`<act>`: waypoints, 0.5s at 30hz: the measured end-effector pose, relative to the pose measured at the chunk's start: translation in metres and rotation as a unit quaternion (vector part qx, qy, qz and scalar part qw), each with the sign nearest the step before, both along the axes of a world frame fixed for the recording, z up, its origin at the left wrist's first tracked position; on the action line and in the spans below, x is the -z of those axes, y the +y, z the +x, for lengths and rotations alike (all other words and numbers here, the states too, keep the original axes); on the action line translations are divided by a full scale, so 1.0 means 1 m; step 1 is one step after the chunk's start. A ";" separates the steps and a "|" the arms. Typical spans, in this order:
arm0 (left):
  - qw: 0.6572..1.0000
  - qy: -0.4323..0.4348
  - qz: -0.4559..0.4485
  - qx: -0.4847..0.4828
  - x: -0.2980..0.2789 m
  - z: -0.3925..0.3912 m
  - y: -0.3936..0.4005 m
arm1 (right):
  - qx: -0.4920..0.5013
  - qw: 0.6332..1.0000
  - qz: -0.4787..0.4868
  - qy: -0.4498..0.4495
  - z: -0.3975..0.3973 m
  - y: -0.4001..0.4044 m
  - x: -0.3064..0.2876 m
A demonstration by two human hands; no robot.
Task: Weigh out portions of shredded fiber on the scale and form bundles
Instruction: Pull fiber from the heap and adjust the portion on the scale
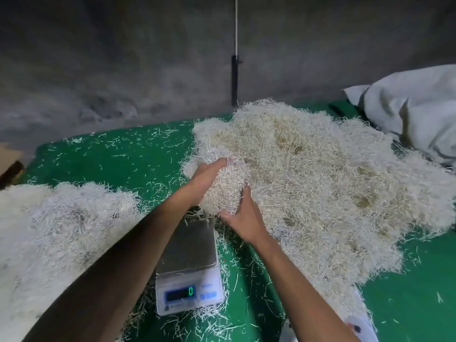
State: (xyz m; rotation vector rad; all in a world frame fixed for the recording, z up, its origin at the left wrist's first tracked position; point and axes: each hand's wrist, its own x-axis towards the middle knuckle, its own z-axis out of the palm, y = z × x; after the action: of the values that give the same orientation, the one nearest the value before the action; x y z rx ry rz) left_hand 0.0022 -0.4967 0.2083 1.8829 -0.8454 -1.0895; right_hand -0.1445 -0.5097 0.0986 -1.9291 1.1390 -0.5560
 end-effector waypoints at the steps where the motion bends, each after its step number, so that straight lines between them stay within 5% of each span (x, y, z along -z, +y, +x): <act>1: 1.000 0.006 -0.016 -0.017 -0.012 0.002 0.000 | -0.003 1.000 0.019 -0.017 0.006 -0.004 -0.015; 6: 1.000 0.012 -0.016 0.002 -0.027 0.009 0.018 | -0.013 0.994 -0.044 -0.095 0.025 -0.014 -0.081; 10: 0.987 0.072 -0.101 -0.102 -0.054 0.029 0.017 | -0.016 0.977 -0.119 -0.176 0.026 -0.005 -0.106; 15: 0.982 0.094 -0.156 -0.052 -0.098 0.035 0.012 | 0.053 0.977 -0.151 -0.141 0.039 0.006 -0.102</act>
State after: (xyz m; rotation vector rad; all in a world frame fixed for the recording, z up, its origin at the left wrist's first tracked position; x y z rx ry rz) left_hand 0.0372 -0.4850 0.3067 1.5209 -0.7537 -0.9887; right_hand -0.1050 -0.5037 0.2002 -1.9665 1.0215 -1.0789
